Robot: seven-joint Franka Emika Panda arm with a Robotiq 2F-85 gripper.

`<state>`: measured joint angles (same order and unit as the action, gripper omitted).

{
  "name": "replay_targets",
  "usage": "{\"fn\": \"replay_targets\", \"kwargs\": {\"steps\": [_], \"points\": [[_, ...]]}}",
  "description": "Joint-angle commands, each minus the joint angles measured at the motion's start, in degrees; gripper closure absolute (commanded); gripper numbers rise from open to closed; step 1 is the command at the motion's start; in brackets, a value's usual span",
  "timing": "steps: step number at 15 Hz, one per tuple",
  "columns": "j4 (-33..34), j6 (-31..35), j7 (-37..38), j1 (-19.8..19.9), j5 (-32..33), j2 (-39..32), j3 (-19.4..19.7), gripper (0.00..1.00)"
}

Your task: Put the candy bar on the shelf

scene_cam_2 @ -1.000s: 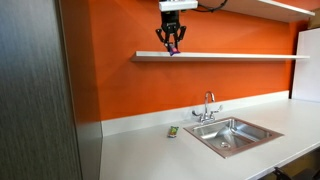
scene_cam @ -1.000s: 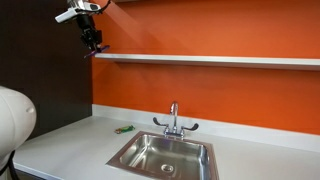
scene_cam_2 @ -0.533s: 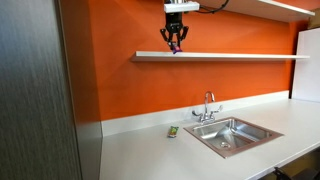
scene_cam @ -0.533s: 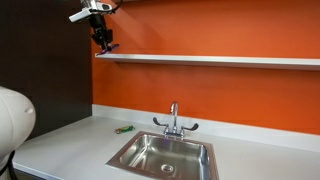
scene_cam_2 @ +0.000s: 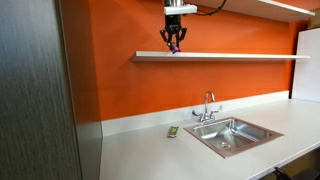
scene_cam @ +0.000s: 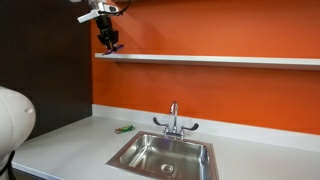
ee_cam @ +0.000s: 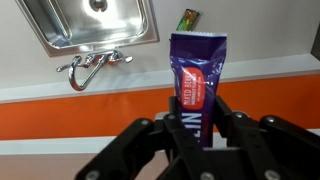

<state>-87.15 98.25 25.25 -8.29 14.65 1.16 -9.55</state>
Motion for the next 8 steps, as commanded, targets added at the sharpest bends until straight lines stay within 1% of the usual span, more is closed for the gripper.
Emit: {"fn": "replay_targets", "kwargs": {"steps": [1, 8], "points": [[5.6, -2.3, -2.2, -0.2, 1.0, -3.4, 0.1, 0.88], [8.1, -0.2, -3.4, -0.6, 4.0, -5.3, 0.7, 0.88]]}}
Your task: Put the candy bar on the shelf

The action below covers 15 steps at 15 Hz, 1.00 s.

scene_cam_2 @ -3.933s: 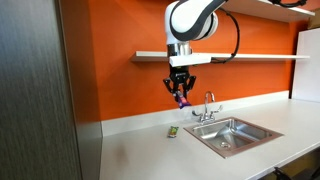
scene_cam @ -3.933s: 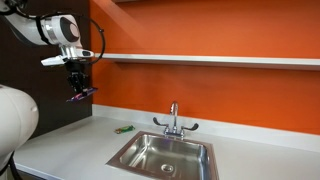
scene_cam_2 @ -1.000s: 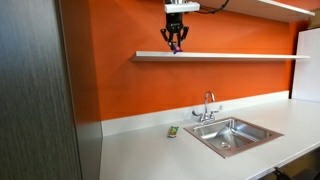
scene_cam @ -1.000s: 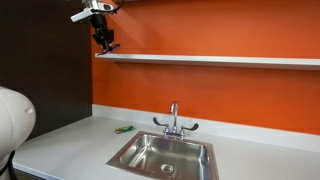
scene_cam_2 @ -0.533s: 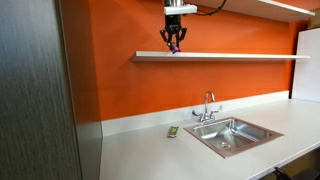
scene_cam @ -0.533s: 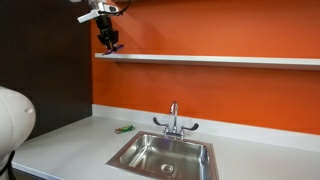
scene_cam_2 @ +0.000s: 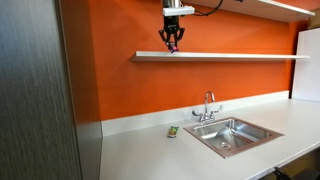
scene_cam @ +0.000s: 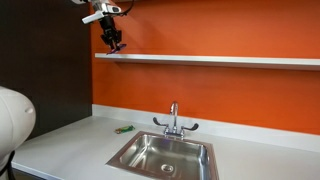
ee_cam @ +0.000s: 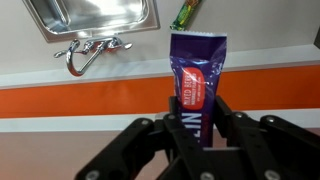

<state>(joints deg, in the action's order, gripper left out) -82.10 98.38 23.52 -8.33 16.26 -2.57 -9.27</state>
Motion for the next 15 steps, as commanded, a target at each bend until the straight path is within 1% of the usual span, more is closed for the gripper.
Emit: {"fn": "replay_targets", "kwargs": {"steps": [1, 8, 15], "points": [[3.3, -0.1, -2.0, -0.7, 3.1, -1.8, 0.5, 0.88], [4.1, 2.9, -4.3, 0.1, 5.3, -3.1, 0.4, 0.88], [5.0, 8.6, -6.6, 0.1, 7.6, -5.2, 1.3, 0.88]]}}
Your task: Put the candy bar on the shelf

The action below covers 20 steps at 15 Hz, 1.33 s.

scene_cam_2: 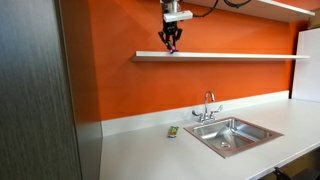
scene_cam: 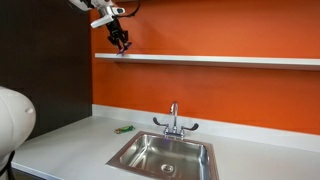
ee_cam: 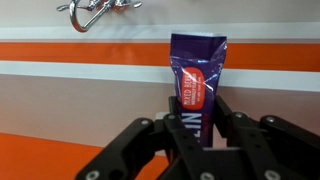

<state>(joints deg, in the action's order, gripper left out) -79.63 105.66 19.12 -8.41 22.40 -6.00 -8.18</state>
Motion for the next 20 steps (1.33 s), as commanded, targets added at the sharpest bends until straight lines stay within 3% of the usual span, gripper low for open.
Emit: {"fn": "replay_targets", "kwargs": {"steps": [1, 10, 11, 12, 14, 18, 20], "points": [[2.9, 1.6, -2.4, 0.2, 1.4, -2.3, 0.3, 0.88], [8.8, 1.8, -5.9, 0.5, -0.1, -8.1, 1.7, 0.88], [9.6, 1.7, -6.0, 0.5, -0.1, -8.7, 1.8, 0.8], [10.3, 1.5, -5.9, 0.4, 0.1, -9.1, 2.0, 0.39], [11.1, 1.4, -5.8, 0.3, 0.1, -9.7, 2.1, 0.36], [10.7, 0.6, -5.0, 0.0, -0.5, -9.3, 1.9, 0.06], [9.5, 0.7, -4.7, -0.1, -0.8, -8.3, 1.8, 0.0]]}}
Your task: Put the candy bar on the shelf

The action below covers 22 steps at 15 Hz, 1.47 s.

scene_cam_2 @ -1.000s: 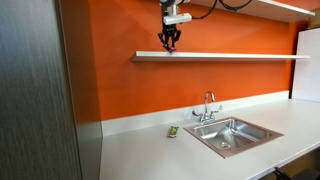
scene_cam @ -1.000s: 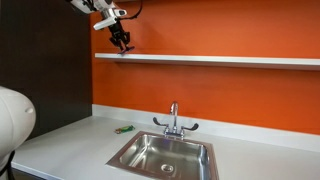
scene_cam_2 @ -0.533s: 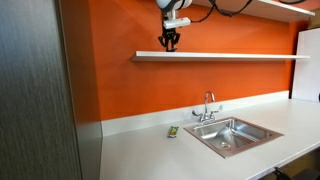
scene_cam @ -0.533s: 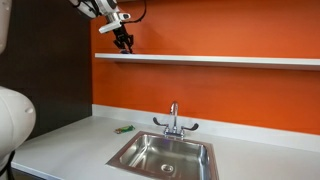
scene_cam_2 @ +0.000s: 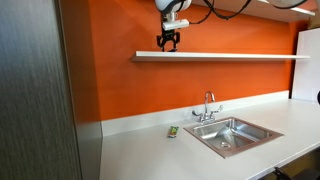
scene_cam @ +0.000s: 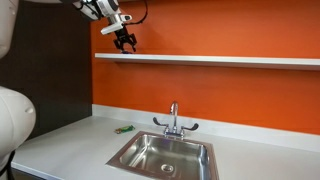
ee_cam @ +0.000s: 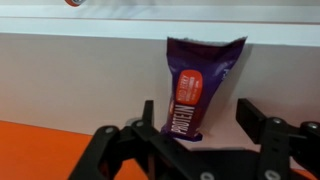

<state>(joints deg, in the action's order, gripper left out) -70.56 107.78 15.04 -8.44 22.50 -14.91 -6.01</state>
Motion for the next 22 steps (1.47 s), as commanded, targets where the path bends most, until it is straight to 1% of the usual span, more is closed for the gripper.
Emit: {"fn": "replay_targets", "kwargs": {"steps": [1, 3, 7, 16, 22], "points": [[0.0, -1.6, -0.5, -0.1, -1.2, 1.0, -0.4, 0.0], [-1.8, -1.6, 0.1, -0.2, -2.3, 2.2, -0.6, 0.0], [-7.6, -0.4, 2.1, -0.8, -4.1, 6.3, -0.7, 0.0], [-23.1, 2.0, 12.8, -3.4, -1.4, 18.7, -1.3, 0.0], [-33.1, 2.9, 19.1, -2.4, -0.4, 25.8, -5.0, 0.0]]}}
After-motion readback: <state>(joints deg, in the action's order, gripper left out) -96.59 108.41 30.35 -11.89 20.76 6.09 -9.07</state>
